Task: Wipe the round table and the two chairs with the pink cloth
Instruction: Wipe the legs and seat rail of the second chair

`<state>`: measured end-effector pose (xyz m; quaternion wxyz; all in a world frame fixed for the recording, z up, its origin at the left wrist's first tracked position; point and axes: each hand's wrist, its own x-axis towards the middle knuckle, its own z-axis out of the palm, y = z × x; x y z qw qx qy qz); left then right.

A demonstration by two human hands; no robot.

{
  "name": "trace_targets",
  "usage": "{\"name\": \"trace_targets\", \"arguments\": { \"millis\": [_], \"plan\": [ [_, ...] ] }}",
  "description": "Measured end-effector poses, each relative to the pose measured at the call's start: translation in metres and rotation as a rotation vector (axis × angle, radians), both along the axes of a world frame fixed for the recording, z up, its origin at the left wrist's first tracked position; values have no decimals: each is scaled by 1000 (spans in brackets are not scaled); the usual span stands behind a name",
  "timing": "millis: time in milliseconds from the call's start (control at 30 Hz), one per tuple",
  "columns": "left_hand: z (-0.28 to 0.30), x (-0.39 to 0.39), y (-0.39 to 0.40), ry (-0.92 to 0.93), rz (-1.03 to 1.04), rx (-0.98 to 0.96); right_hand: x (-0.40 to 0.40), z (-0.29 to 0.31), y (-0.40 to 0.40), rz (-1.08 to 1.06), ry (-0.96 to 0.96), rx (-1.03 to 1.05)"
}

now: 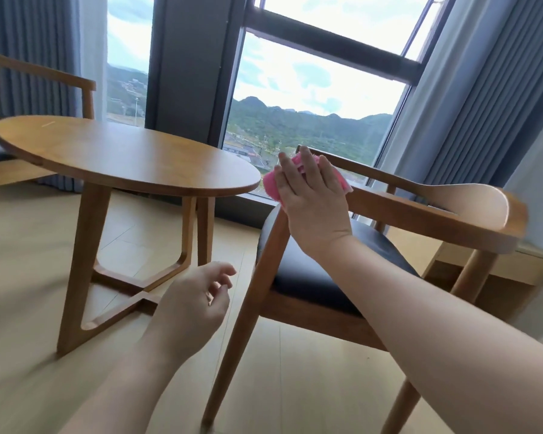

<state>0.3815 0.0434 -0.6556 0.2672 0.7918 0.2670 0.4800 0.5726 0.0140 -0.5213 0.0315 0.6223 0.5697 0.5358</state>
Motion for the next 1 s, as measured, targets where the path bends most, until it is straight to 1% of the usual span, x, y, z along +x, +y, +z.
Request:
{"name": "trace_targets", "arguments": {
  "millis": [167, 267, 433, 533, 633, 767, 867, 1000],
  "plan": [
    [-1, -3, 0, 3, 3, -36, 2, -10, 0, 112, -48, -144],
    [-4, -4, 0, 17, 2, -46, 5, -27, 1, 136, -45, -245],
    [-13, -7, 6, 55, 12, -54, 8, -53, 10, 73, -46, -263],
    [-20, -9, 8, 82, 32, -58, 9, -87, 8, 25, -114, -372],
    [-32, -16, 8, 103, 74, -105, 7, -129, -4, 11, -167, -484],
    [-42, -26, 12, 201, 102, -136, 5, -165, -11, -30, -233, -598],
    [-45, -29, 14, 203, 109, -153, 6, -170, -9, -27, -245, -605],
    [-45, -25, 13, 195, 84, -156, 14, -165, -9, 53, -236, -637]
  ]
}}
